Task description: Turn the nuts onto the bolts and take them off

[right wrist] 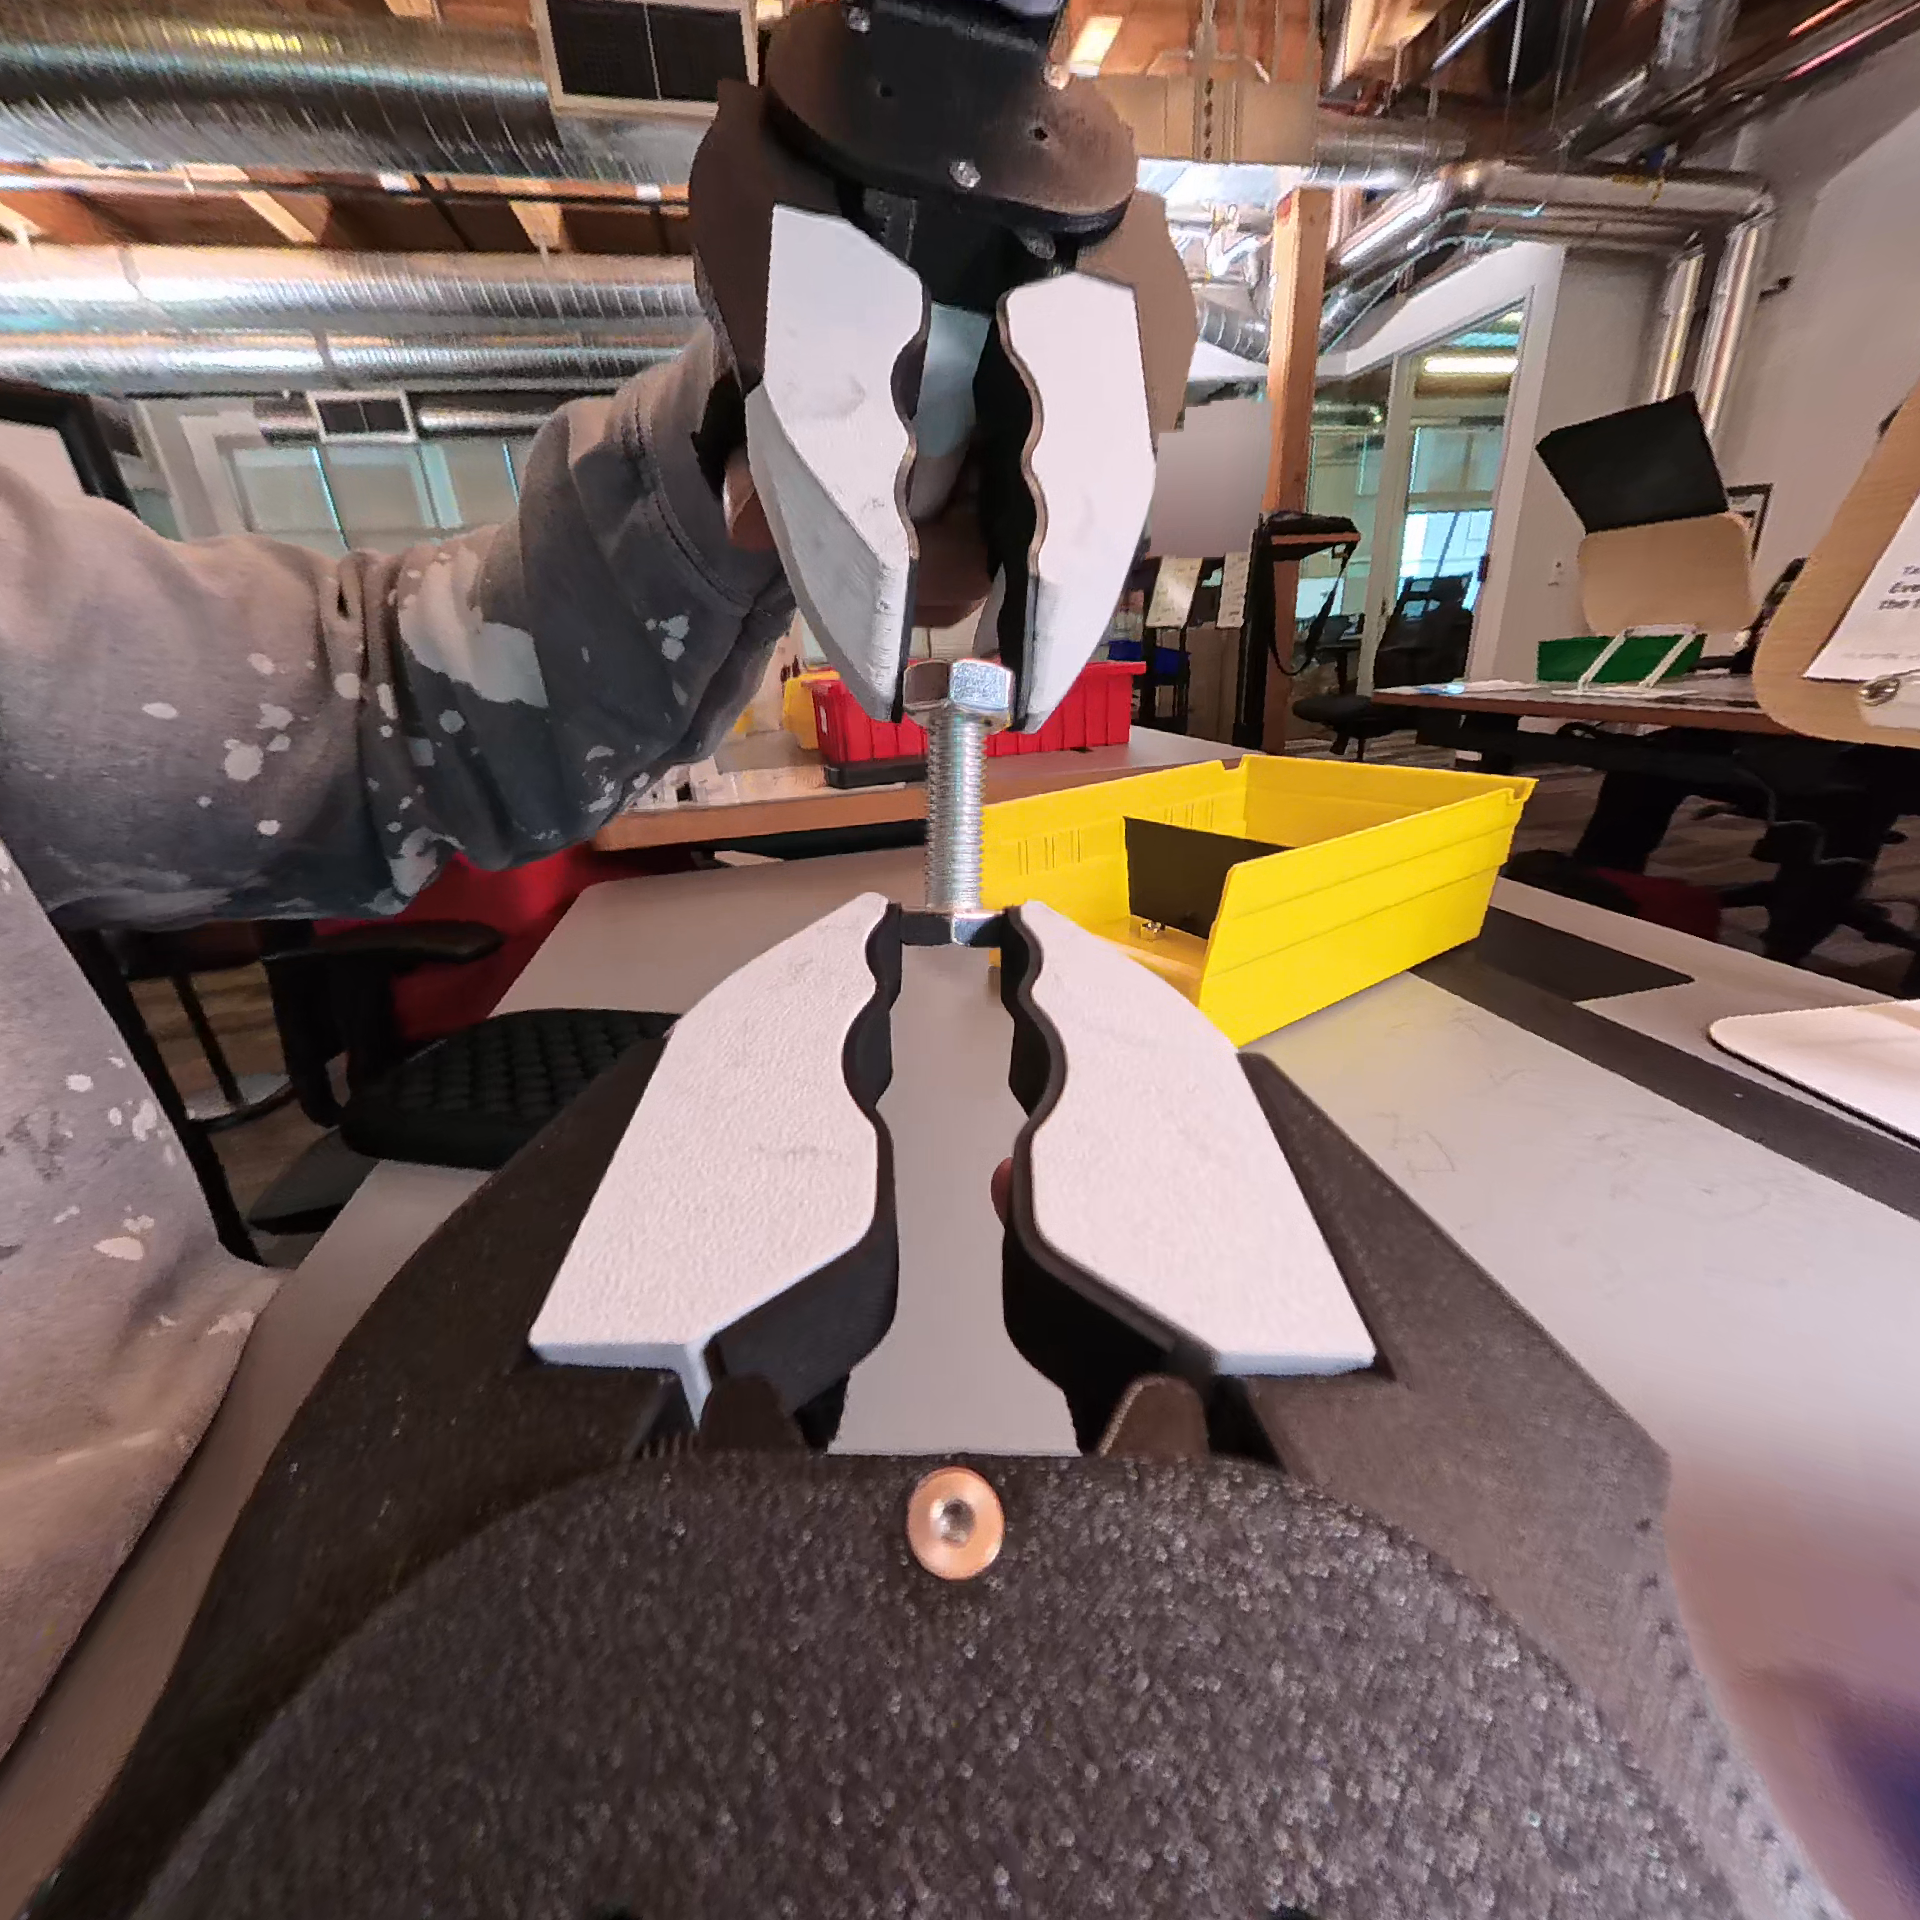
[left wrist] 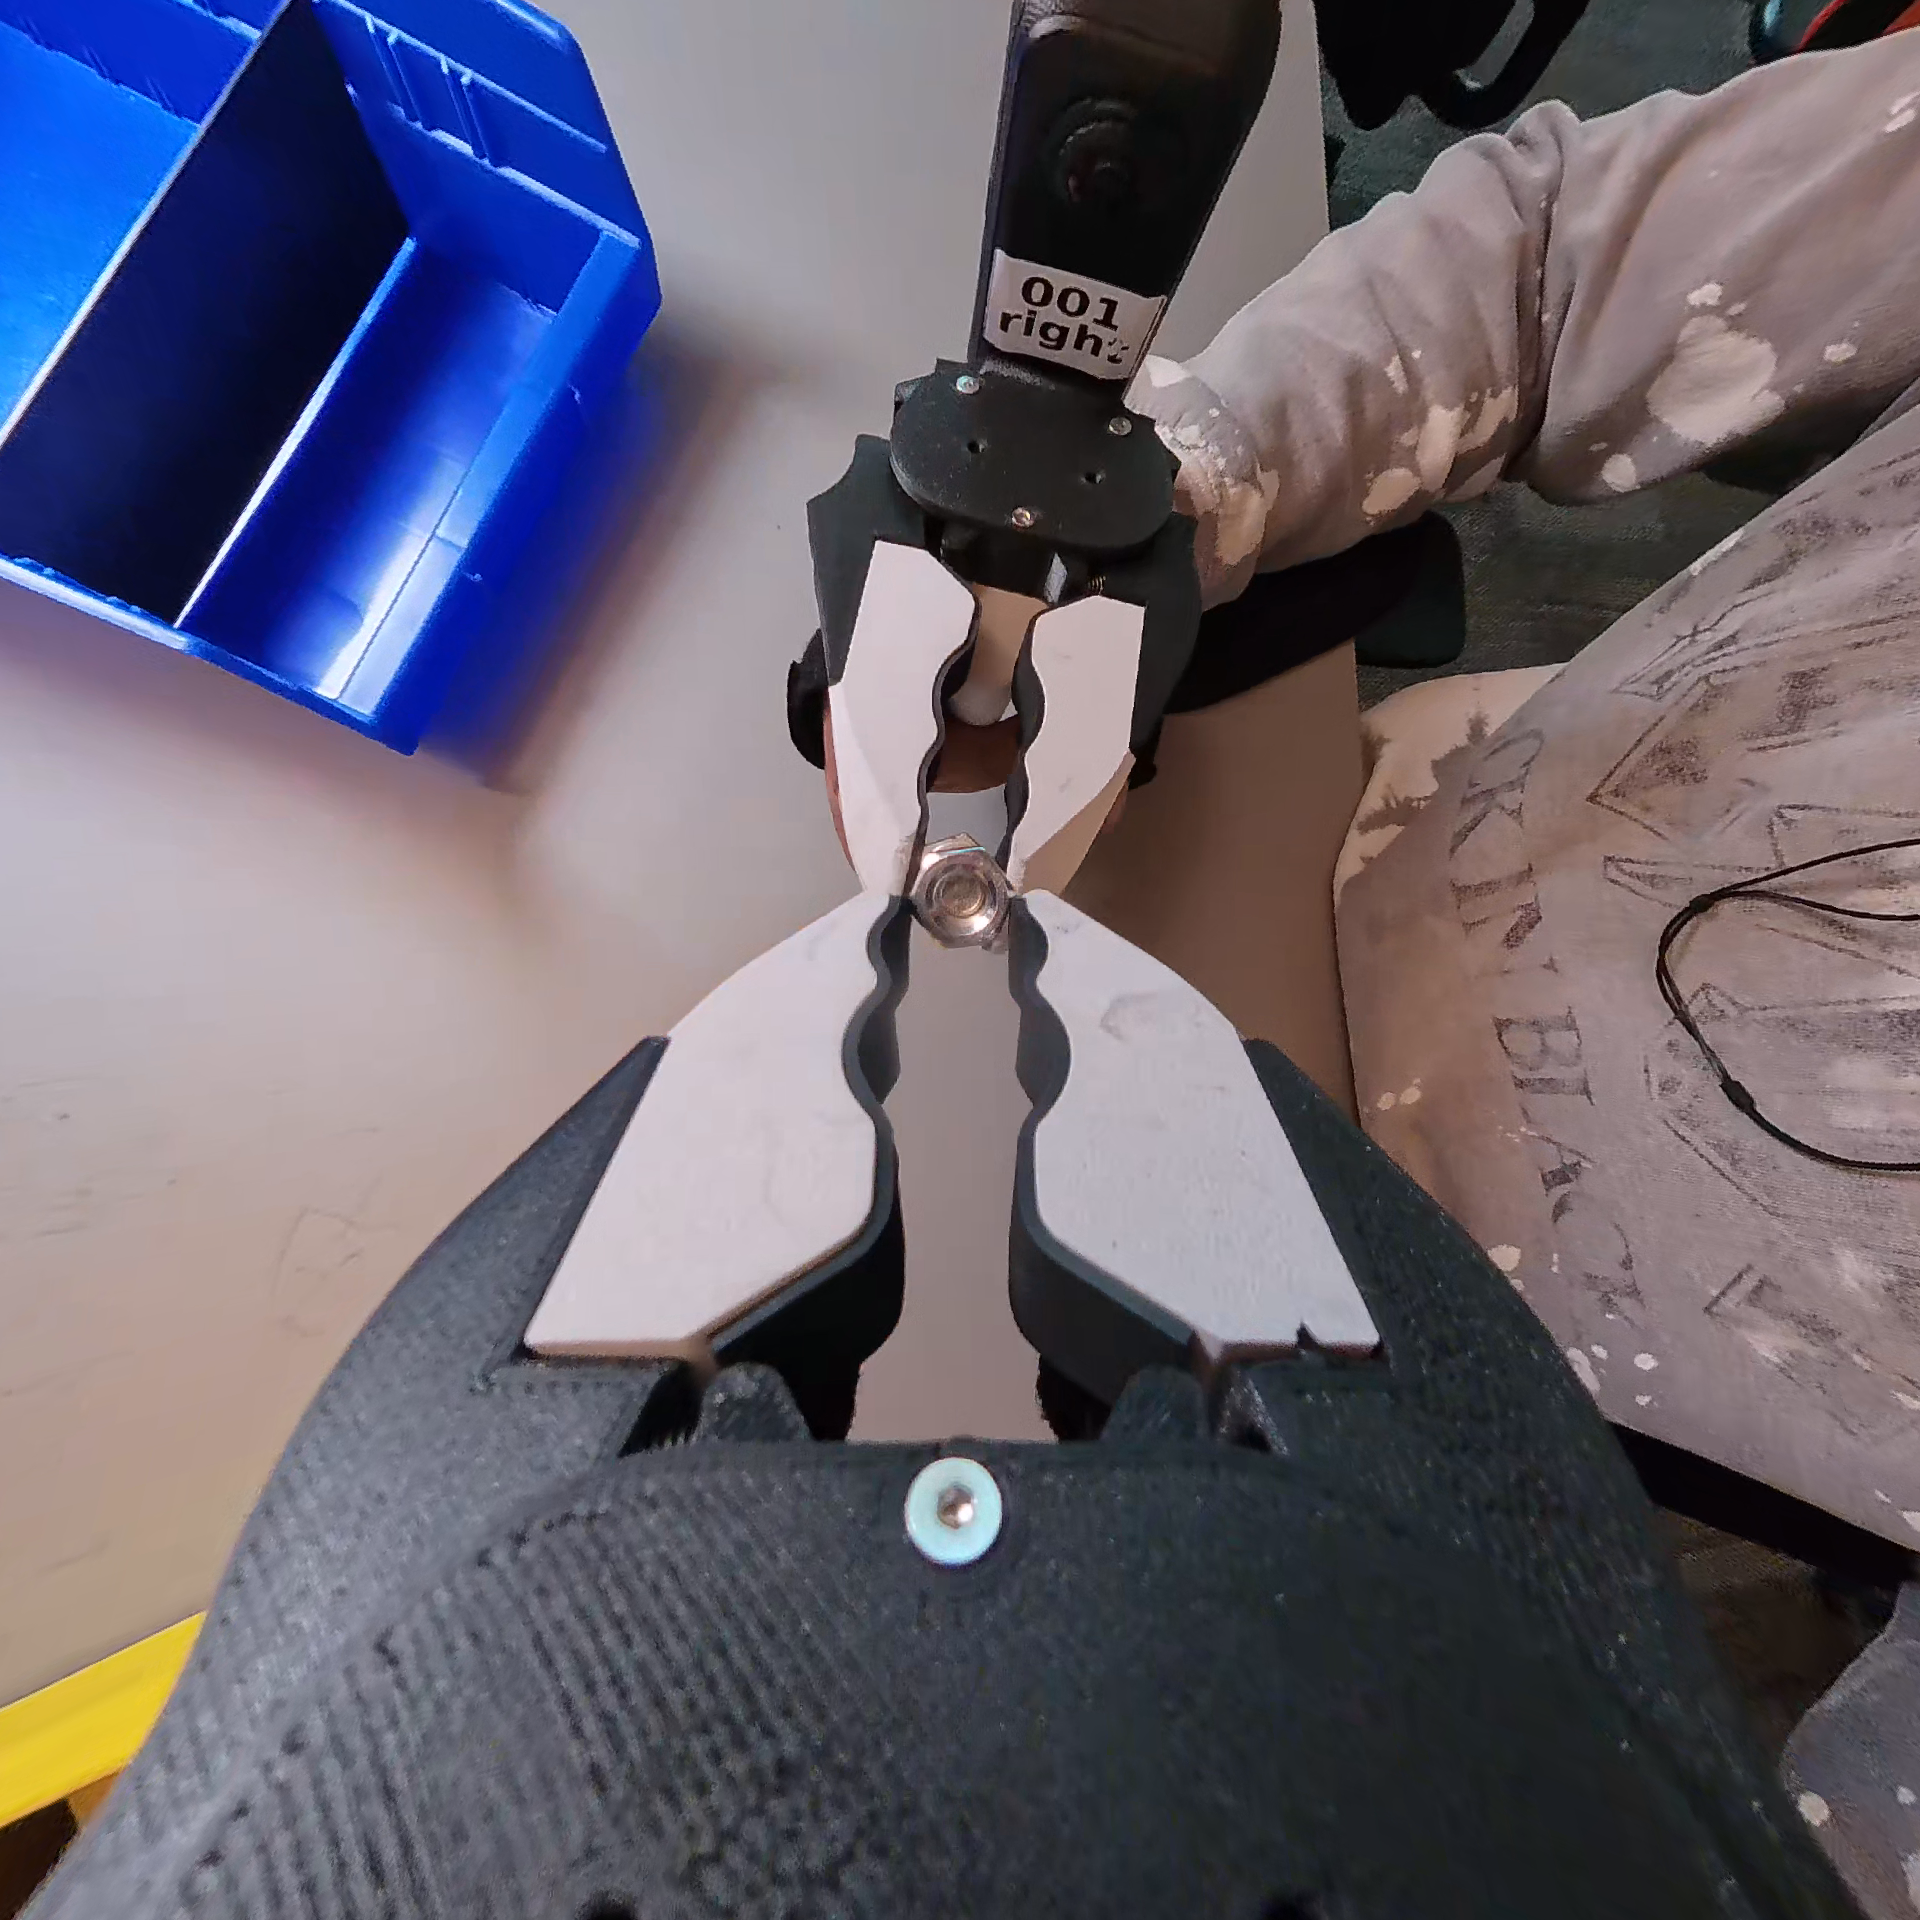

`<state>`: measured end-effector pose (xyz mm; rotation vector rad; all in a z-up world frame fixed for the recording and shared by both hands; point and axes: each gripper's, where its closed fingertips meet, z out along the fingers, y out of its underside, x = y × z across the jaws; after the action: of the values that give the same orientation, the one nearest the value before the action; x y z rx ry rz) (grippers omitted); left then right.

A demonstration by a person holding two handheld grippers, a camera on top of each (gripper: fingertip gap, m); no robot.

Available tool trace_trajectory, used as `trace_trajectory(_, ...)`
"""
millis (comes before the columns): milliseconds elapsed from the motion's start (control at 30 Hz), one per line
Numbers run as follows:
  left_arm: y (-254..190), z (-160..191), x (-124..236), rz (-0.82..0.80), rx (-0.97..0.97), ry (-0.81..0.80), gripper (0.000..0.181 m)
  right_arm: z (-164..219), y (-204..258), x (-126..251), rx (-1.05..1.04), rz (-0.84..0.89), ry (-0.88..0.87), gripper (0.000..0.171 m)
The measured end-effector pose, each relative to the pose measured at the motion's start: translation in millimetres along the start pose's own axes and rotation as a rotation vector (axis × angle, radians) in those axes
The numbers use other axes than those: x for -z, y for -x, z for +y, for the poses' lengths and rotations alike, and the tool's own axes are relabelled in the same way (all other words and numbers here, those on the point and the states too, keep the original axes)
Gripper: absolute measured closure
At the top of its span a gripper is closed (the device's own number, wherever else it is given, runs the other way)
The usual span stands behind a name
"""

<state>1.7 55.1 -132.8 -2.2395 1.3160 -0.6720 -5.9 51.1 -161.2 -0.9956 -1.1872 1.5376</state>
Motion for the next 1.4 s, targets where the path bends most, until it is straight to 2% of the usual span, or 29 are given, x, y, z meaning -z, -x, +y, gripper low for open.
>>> trace_trajectory(267,-2,-10,3,-0.026,-0.028,0.055,0.162,-11,0,1,-0.008,0.034,-0.068,0.153)
trace_trajectory(533,-3,-13,1,-0.056,-0.052,0.128,0.162,-10,-1,1,0.000,0.056,-0.049,0.153)
trace_trajectory(967,-4,-14,5,-0.051,-0.055,0.039,0.159,-12,0,1,0.006,0.052,-0.060,0.153)
trace_trajectory(1133,-2,-11,10,-0.049,-0.047,-0.071,0.155,-13,-1,1,0.005,0.055,-0.066,0.153)
trace_trajectory(1233,-2,-20,18,-0.072,-0.068,-0.246,0.153,-15,-2,2,0.008,0.065,-0.074,0.153)
trace_trajectory(1400,1,-41,39,-0.140,-0.107,-0.623,0.151,-35,-17,1,0.029,0.131,-0.127,0.153)
